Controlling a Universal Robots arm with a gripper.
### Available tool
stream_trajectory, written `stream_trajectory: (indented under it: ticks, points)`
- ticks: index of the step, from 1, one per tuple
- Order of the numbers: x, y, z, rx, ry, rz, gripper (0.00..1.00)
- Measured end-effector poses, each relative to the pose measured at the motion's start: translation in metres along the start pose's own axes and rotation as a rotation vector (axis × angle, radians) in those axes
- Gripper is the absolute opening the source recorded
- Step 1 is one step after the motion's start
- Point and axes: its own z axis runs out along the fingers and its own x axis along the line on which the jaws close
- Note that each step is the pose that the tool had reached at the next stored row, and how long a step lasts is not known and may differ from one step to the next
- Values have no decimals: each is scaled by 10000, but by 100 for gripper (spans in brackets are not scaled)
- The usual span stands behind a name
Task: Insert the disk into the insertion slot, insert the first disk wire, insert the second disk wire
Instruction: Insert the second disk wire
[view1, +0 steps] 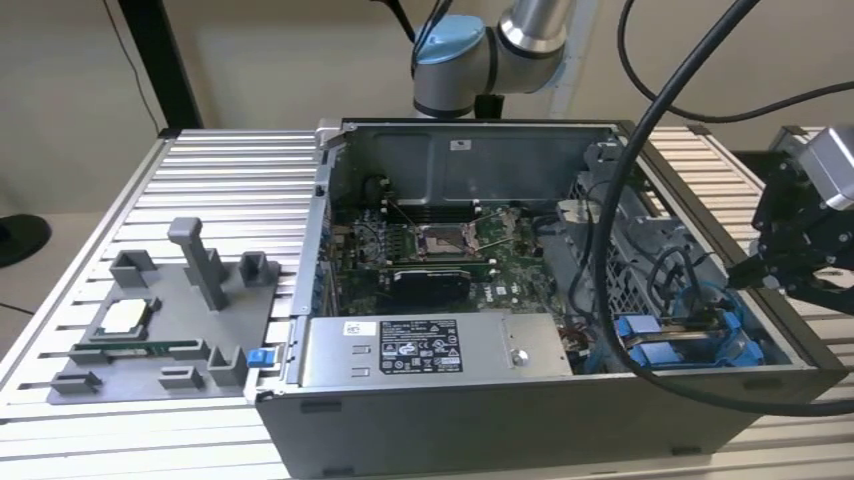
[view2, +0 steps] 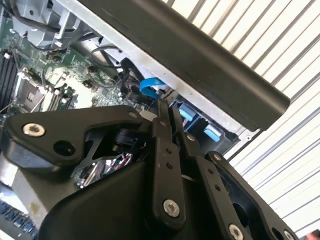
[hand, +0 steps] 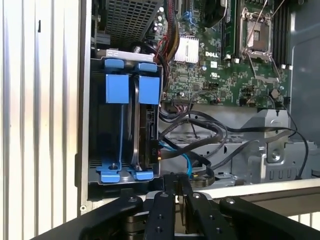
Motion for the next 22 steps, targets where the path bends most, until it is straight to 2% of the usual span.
stream_trajectory:
  ticks: [3,5,13,18,22]
  points:
    - [-39,38,-115,-1,1,0,0]
    - [-56,93,-136,-1,-3,-1,0]
    - [-116,391,-130,1,0,-1,0]
    - [-119,612,-117,1,-1,-7,0]
    - [-106,756,-115,8,1,-38,0]
